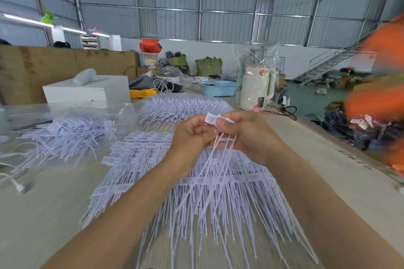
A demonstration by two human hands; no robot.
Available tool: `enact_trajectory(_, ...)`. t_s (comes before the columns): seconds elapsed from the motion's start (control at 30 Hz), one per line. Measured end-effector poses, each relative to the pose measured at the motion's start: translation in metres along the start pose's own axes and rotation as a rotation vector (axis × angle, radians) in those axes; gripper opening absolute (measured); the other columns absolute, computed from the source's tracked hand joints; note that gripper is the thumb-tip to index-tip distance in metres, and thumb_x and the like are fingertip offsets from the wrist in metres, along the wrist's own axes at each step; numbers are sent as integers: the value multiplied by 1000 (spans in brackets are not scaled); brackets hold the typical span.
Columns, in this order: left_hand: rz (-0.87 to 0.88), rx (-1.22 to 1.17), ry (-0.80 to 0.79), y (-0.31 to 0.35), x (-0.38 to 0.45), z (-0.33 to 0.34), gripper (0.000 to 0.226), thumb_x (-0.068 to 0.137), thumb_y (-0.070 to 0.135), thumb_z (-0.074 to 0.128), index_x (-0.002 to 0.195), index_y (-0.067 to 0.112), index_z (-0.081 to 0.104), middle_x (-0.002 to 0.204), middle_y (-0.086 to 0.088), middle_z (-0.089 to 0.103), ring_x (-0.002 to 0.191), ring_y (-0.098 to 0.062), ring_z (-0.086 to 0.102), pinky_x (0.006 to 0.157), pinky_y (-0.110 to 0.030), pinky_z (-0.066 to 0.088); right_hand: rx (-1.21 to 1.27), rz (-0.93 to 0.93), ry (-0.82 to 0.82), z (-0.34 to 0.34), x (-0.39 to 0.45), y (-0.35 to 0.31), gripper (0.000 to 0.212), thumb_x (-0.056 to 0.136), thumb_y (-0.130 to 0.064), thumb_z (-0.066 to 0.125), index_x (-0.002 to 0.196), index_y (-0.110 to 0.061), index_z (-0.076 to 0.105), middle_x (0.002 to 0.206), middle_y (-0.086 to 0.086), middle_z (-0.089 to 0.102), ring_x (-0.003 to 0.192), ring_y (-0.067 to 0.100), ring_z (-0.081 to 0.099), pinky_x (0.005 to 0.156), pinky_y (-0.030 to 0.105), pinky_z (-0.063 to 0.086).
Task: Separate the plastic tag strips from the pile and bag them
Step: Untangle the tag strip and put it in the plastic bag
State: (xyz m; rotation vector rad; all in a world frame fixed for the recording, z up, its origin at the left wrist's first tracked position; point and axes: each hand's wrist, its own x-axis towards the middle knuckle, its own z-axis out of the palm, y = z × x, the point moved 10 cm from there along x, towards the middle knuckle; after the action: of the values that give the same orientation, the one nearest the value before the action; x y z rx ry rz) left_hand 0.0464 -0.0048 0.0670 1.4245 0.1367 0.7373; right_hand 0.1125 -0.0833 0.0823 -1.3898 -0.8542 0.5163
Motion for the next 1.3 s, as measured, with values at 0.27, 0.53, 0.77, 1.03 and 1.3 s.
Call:
enact_trajectory(0.27,-25,145,252,-1,-1,-23,26,83,17,71,90,23,46,95,-8,60,85,-20,62,81,-35,51,90,-70,186,-7,3,-4,5,86,-4,63,87,-1,67,77,13,67,68,22,65,68,34,59)
enact_trajectory(0.53,12,607,2,6,-25,1,41,97,39,42,132,17,43,111,9,54,89,-11,63,79,-26,51,214,-60,371,-16,2,7,3,85,-3,65,88,-5,65,70,9,61,61,21,59,68,36,56)
enact_trajectory(0.77,-177,261,-20,-25,-48,-7,23,100,13,42,96,3,63,53,5,54,36,-3,40,43,-18,44,280,-40,331,1,4,15,13,85,0,64,98,2,62,74,8,61,46,10,60,68,36,59)
enact_trajectory(1.03,-172,302,120,-8,-64,-73,29,97,15,49,74,7,65,47,7,52,35,-1,38,39,-12,33,273,-61,144,65,11,17,16,87,-3,62,103,-2,60,90,14,64,62,15,64,76,40,58)
enact_trajectory(1.3,-140,398,369,21,-81,-174,30,96,12,51,70,6,65,45,6,52,37,-6,39,40,-17,34,286,38,-141,183,37,28,22,88,2,58,109,-3,56,90,15,65,76,25,70,54,29,55)
